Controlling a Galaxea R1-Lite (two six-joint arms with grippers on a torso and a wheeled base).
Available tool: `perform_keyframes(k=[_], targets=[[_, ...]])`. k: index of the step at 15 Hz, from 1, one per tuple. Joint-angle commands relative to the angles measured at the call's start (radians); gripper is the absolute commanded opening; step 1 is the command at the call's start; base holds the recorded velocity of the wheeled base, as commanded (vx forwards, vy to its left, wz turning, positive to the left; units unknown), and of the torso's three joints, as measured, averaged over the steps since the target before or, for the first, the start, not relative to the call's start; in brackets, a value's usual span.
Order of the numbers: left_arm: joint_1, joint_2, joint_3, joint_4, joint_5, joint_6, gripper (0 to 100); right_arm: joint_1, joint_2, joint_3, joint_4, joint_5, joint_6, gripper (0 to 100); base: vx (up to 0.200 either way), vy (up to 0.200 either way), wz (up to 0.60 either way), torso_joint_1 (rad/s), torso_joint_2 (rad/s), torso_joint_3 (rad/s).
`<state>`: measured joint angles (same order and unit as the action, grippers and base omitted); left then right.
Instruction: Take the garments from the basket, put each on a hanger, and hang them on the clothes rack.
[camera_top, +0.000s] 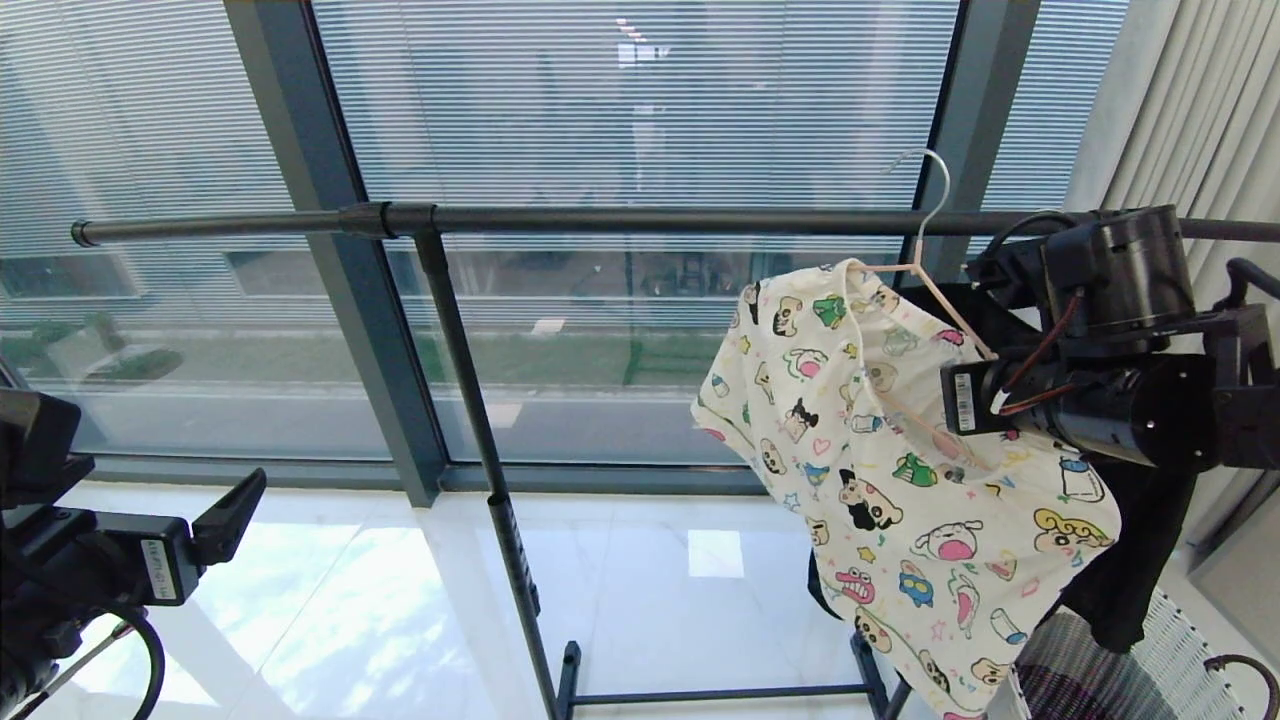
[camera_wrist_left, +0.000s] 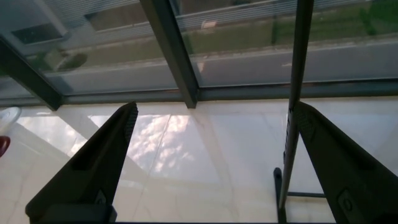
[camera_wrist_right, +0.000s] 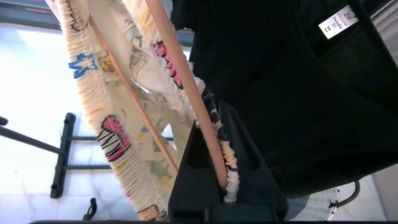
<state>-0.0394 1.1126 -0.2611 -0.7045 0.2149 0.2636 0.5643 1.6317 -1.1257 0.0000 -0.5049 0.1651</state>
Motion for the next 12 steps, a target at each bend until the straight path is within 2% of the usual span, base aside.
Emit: perform_keyframes(k=[1,8,12], targets=[[-0.002,-0.020,0.011,0.000,0.000,0.000,100,-0.027,0.065,-0.043,0.005,0.003,-0.004,0,0.000,0.000,0.00,0.000,0.00,0.000],[-0.008,-0.065,0.054,0.000,0.000,0.060,100,-0.095,0.246,-0.197,0.015,0.009,-0.084,0,0.000,0.000,0.00,0.000,0.00,0.000],[-0.010,-0.065,0.059,0.000,-0.002,0.060,100,-0.092,0.266,-0.203,0.023,0.009,-0.090,0,0.000,0.000,0.00,0.000,0.00,0.000]])
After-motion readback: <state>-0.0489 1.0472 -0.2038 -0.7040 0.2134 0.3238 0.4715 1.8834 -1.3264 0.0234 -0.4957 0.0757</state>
